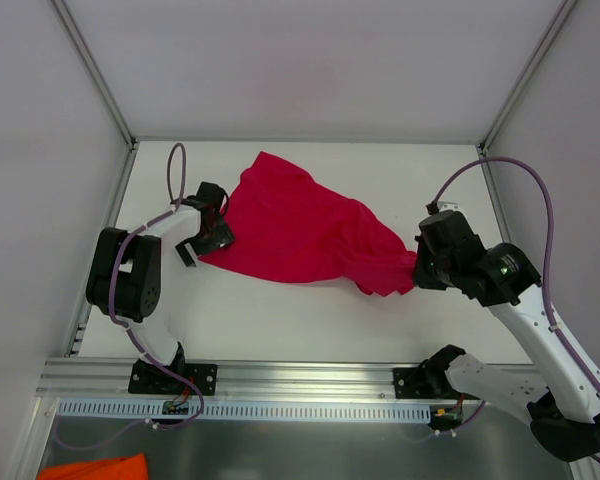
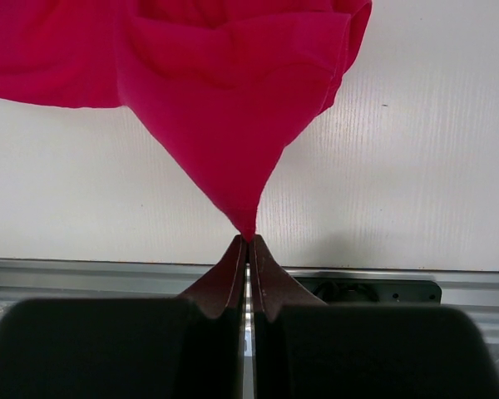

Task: Fold and stack the t-shirts
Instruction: Flatten out the tshirt

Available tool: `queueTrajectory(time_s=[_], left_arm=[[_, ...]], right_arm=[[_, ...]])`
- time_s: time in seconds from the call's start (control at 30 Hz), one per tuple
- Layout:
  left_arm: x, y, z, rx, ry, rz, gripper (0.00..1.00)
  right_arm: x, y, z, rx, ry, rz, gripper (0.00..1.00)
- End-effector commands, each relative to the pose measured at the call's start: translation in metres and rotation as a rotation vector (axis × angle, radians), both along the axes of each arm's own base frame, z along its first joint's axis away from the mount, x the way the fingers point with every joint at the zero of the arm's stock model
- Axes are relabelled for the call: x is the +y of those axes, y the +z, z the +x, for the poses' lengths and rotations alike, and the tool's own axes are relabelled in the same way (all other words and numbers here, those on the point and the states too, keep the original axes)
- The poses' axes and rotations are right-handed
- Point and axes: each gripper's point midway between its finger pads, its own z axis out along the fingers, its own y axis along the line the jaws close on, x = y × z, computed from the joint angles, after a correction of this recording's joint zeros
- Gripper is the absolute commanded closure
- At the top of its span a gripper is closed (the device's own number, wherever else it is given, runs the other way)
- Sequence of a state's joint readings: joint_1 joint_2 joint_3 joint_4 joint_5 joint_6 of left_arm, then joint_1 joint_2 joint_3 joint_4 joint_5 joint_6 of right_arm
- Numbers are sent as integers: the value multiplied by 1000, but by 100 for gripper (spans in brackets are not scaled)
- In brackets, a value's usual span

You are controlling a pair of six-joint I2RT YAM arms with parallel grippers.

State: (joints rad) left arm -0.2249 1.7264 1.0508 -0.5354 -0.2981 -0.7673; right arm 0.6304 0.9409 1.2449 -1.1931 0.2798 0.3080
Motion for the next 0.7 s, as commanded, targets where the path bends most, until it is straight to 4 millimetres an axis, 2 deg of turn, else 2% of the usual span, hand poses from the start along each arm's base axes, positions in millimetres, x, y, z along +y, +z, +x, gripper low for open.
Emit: queueTrajectory(time_s=[0.0, 0.23, 0.37, 0.53, 0.57, 0.63, 0.67], left_arm=[[18, 12, 7, -10, 34, 71, 1], [31, 3, 9, -6, 63, 56, 3], [26, -2, 10, -4, 50, 18, 8], [16, -3, 13, -22, 38, -41, 36], [14, -2, 16, -32, 36, -50, 47], [12, -3, 15, -31, 29, -64, 53], [11, -3, 16, -36, 26, -69, 63]], right_arm=[[-6, 1, 0, -20, -14, -4, 99], [-10, -1, -3, -15, -14, -11, 99], [-12, 1, -4, -17, -22, -9, 99], [-13, 1, -4, -18, -25, -10, 99], [-13, 1, -4, -17, -27, -8, 99], [-13, -1, -4, -13, -26, -12, 99], [-13, -1, -4, -13, -28, -9, 99]])
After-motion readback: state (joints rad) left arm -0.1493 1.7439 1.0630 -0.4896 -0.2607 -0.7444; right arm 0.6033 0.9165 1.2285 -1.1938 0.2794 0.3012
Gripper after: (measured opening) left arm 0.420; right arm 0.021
